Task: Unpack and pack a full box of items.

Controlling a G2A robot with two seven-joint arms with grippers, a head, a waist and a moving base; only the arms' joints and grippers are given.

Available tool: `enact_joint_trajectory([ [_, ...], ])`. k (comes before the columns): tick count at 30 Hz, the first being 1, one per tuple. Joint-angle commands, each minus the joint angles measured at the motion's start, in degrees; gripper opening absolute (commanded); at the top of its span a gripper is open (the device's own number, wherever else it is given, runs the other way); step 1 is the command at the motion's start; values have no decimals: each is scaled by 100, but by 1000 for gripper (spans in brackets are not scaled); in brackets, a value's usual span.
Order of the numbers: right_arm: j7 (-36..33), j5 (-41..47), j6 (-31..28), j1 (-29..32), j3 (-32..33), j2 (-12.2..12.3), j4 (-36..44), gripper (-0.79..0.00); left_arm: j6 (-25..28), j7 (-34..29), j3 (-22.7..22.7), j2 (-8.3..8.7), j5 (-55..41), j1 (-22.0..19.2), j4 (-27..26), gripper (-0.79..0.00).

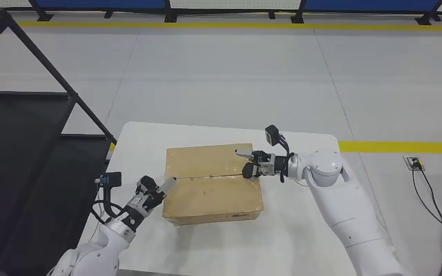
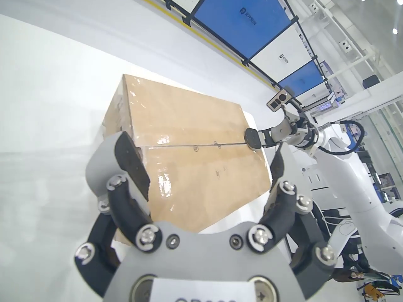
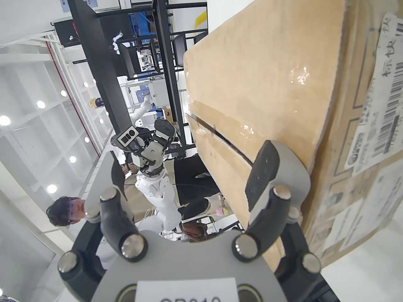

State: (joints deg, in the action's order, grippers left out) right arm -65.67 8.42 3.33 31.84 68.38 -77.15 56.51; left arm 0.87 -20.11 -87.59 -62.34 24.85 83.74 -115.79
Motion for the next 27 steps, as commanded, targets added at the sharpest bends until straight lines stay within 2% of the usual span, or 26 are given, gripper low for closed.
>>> enact_joint_trajectory([
  [1, 0, 0, 0, 0, 0, 0, 0, 0, 0, 0, 0, 0, 0, 0, 0, 0],
  [4, 0, 0, 0, 0, 0, 0, 0, 0, -31, 57, 16, -8, -22, 13, 47, 0],
  [7, 0, 0, 0, 0, 0, 0, 0, 0, -264, 390, 34, -54, -369, 83, 214, 0],
  [13, 0, 0, 0, 0, 0, 0, 0, 0, -205, 1277, -220, -149, -1476, 574, 599, 0],
  [16, 0, 0, 0, 0, 0, 0, 0, 0, -12, 1139, -342, -159, -1926, 828, 708, 0],
  [24, 0, 0, 0, 0, 0, 0, 0, 0, -12, 1139, -342, -159, -1926, 828, 708, 0],
  [27, 0, 0, 0, 0, 0, 0, 0, 0, -312, 1147, -180, -172, -1700, 672, 739, 0],
])
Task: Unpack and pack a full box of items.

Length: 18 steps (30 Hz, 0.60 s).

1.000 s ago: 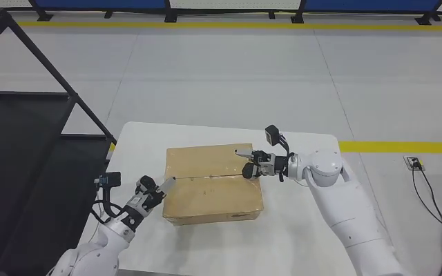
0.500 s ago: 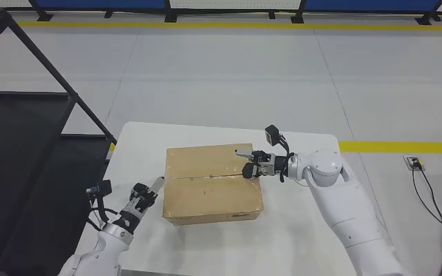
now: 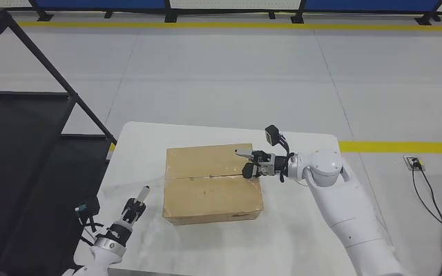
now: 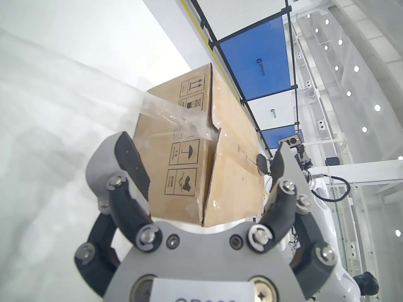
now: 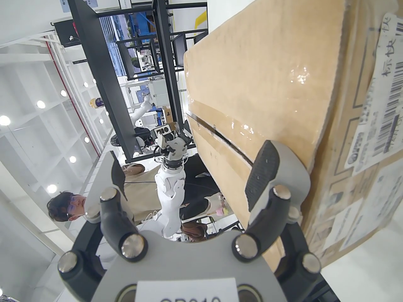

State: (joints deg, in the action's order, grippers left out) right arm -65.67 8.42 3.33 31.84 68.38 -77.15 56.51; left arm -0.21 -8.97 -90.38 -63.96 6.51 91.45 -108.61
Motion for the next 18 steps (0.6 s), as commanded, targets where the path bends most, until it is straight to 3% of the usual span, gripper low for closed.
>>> enact_joint_trajectory([
  [1, 0, 0, 0, 0, 0, 0, 0, 0, -387, 41, 223, -28, 126, -180, 106, 0],
  [4, 0, 0, 0, 0, 0, 0, 0, 0, -783, 101, 461, -93, -276, -469, 537, 0],
  [8, 0, 0, 0, 0, 0, 0, 0, 0, -938, 41, 436, -175, -1412, -799, 1199, 0],
  [18, 0, 0, 0, 0, 0, 0, 0, 0, 8, 28, 340, -285, -2548, -1156, 1933, 0],
])
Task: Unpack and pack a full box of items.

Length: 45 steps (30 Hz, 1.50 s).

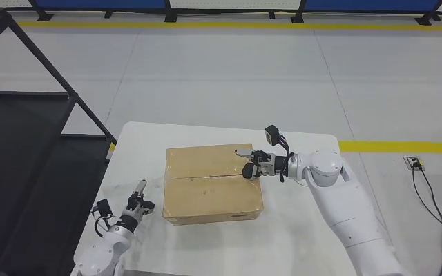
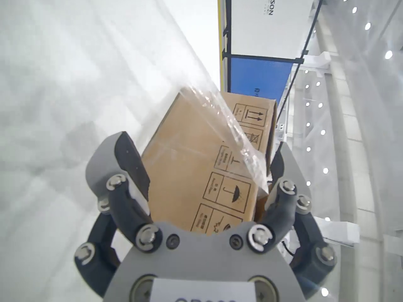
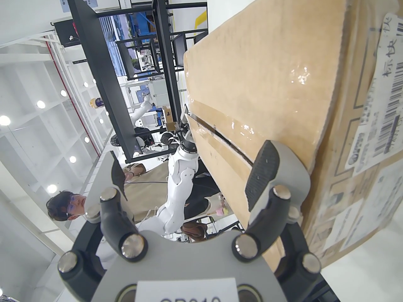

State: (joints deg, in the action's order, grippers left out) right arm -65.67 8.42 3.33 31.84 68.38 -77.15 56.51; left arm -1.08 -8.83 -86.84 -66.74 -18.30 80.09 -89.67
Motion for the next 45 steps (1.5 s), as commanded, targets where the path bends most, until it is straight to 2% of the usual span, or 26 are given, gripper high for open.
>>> enact_joint_trajectory([
  [1, 0, 0, 0, 0, 0, 0, 0, 0, 161, 29, -15, -16, -118, -40, 76, 0],
  [10, 0, 0, 0, 0, 0, 0, 0, 0, -212, 161, 102, -114, -858, -667, 688, 0],
  [16, 0, 0, 0, 0, 0, 0, 0, 0, 25, 508, 247, -211, -1177, -997, 1010, 0],
  [21, 0, 0, 0, 0, 0, 0, 0, 0, 272, 820, 234, -263, -1283, -1107, 1038, 0],
  [24, 0, 0, 0, 0, 0, 0, 0, 0, 513, 1090, 213, -287, -1199, -1021, 878, 0],
  [30, 0, 0, 0, 0, 0, 0, 0, 0, 957, 1673, 106, -319, -826, -642, 230, 0],
  [45, 0, 0, 0, 0, 0, 0, 0, 0, 1055, 2195, 71, -389, 87, -417, -821, 0],
])
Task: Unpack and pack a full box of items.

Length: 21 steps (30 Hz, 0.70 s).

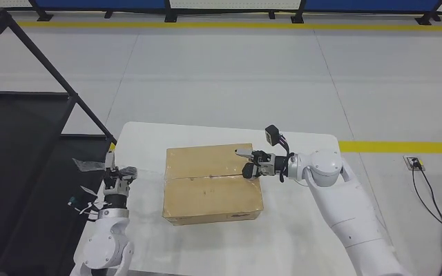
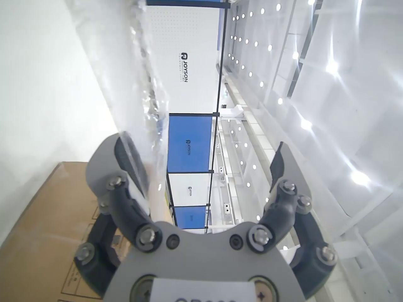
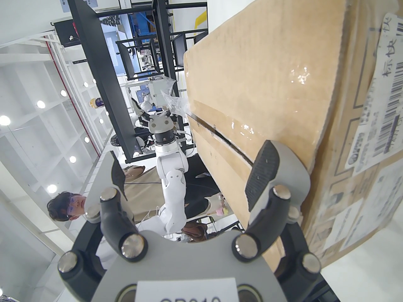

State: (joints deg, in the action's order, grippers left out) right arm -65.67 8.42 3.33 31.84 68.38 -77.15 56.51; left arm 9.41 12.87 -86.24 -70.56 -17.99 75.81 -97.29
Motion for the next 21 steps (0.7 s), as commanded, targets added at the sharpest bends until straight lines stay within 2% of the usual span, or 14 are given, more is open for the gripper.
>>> enact_joint_trajectory([
  [1, 0, 0, 0, 0, 0, 0, 0, 0, 5, 33, 16, -11, 108, 25, -112, 0],
  [8, 0, 0, 0, 0, 0, 0, 0, 0, -11, 304, 75, -59, 505, 143, -322, 0],
  [15, 0, 0, 0, 0, 0, 0, 0, 0, 54, 573, -21, -108, 546, 282, -329, 0],
  [21, 0, 0, 0, 0, 0, 0, 0, 0, -155, 789, -147, -142, 554, 417, -191, 0],
])
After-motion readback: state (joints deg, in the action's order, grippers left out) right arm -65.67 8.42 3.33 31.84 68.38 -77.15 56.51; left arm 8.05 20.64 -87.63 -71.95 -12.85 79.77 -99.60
